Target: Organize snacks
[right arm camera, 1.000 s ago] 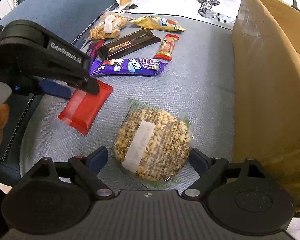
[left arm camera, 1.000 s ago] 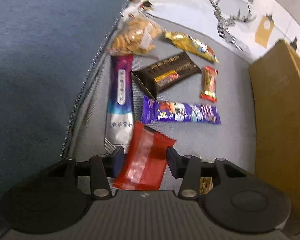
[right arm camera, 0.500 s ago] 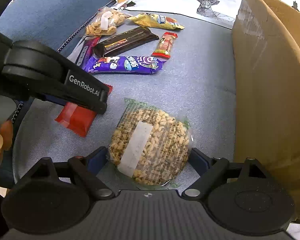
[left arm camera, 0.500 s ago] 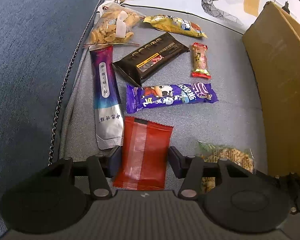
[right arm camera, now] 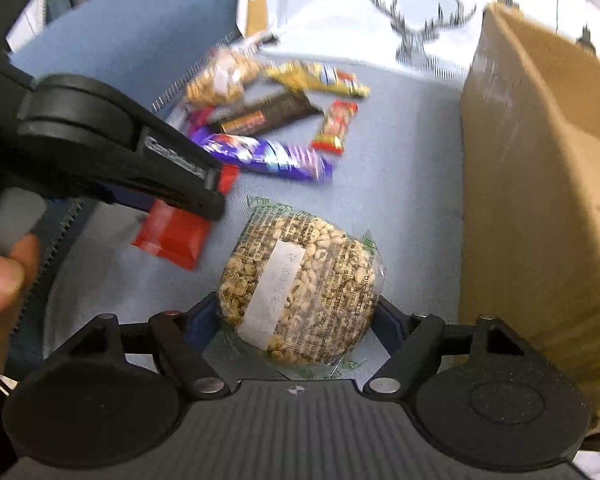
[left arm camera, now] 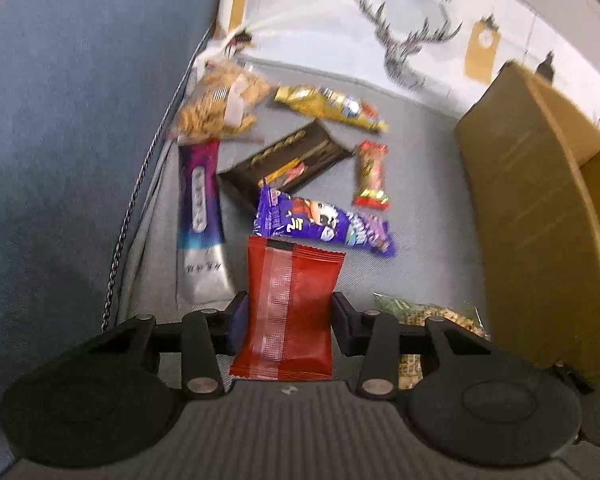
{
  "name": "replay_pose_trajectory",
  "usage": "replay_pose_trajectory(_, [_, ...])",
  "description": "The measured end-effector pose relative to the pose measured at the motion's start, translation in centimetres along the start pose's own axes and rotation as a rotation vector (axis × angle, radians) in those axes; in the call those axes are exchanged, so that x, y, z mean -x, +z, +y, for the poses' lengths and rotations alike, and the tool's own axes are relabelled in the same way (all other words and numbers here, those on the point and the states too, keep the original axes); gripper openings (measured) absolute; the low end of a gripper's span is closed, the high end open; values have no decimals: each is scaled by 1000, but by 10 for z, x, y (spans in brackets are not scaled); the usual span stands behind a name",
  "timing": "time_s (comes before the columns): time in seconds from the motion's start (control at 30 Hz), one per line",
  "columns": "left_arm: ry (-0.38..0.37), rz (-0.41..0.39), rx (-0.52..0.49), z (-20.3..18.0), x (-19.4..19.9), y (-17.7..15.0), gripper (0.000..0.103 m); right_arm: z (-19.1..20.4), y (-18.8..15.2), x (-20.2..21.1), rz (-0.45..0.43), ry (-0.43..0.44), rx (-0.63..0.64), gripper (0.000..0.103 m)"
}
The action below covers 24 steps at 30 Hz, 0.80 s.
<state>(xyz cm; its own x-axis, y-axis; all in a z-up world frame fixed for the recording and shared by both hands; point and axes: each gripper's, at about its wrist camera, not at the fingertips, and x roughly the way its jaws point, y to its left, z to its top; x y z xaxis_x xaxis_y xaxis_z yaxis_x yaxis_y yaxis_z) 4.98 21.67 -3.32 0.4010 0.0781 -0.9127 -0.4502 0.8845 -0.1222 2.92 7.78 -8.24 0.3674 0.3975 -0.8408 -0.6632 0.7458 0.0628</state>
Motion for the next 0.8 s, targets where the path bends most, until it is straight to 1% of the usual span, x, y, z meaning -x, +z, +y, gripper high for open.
replay_pose_trajectory(0.2, [-27,-94,26,2,19,1,47,-9,6,32,-112,42,-27,80])
replay_pose_trajectory(0.33, [-35,-140,51,7,27,3,47,-21,9,45,-165,72,-55,80])
replay_pose_trajectory(0.5, [-52,-181,86,9,32,5,47,-25,11,60,-235,100,-51,80])
replay_pose_trajectory(0.67, [-64,-199,94,7,35,6,47,-26,15,75,-303,112,-28,80])
replay_pose_trajectory(0.8, [-69,-201,90,4,32,7,47,-27,16,81,-321,115,-19,80])
